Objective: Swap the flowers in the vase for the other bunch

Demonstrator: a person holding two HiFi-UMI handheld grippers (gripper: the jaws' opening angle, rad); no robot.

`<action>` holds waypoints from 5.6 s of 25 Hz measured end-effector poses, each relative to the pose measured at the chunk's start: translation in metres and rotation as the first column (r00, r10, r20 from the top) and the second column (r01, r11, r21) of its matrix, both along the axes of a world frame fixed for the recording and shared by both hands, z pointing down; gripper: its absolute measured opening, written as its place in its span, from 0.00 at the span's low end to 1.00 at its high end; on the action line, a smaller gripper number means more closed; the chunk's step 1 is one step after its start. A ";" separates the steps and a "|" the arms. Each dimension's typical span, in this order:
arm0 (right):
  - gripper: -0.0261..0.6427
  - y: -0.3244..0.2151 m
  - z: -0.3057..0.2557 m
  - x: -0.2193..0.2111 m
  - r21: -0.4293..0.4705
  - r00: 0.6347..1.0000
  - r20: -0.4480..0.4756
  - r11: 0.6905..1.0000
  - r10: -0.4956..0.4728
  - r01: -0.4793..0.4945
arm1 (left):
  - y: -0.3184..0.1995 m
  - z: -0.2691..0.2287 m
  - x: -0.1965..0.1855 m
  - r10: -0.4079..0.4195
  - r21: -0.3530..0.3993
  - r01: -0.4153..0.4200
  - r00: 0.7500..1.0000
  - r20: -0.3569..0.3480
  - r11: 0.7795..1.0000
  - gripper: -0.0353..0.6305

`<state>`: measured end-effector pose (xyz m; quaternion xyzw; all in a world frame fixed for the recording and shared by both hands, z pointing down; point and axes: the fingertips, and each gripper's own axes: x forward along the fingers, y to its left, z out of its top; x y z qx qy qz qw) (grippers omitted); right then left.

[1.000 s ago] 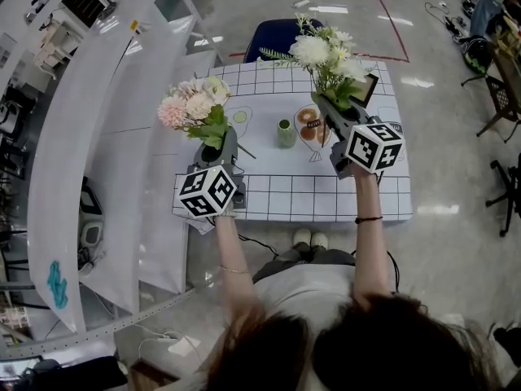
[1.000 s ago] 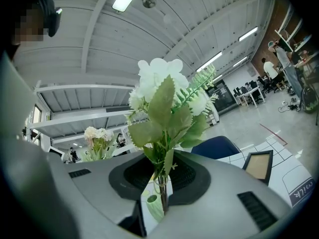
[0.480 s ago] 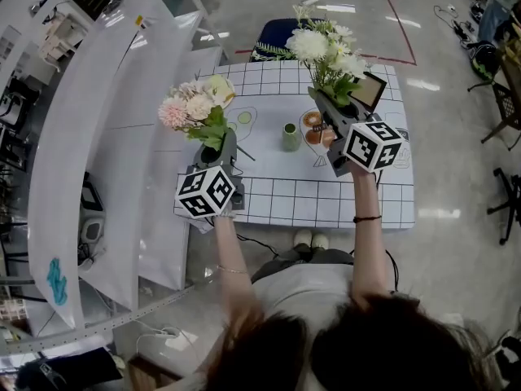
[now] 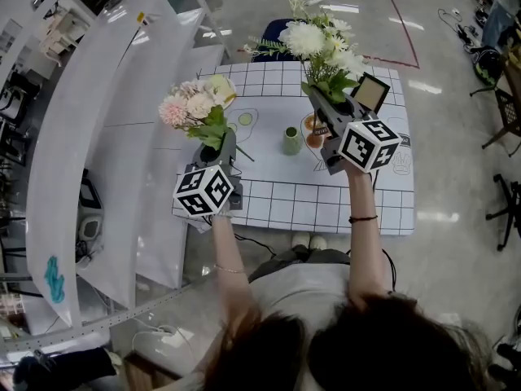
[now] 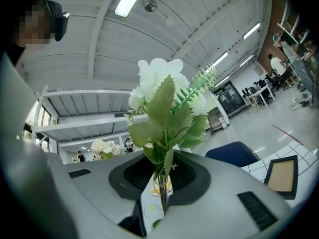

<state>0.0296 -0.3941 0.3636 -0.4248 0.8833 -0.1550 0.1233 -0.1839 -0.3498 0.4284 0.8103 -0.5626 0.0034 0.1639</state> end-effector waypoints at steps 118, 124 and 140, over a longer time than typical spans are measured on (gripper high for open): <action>0.24 0.024 0.113 -0.060 -0.054 0.957 -0.281 0.996 -0.077 0.064 | 0.030 0.028 -0.019 -0.034 -0.071 0.031 0.998 -0.050 0.997 0.19; 0.28 0.028 0.115 -0.059 -0.061 0.959 -0.273 0.996 -0.072 0.057 | 0.032 0.028 -0.017 -0.030 -0.070 0.026 0.998 -0.053 0.997 0.19; 0.33 0.041 0.122 -0.040 -0.116 0.969 -0.228 0.991 -0.097 0.072 | 0.037 0.031 -0.005 -0.004 -0.075 0.000 0.998 -0.058 0.997 0.19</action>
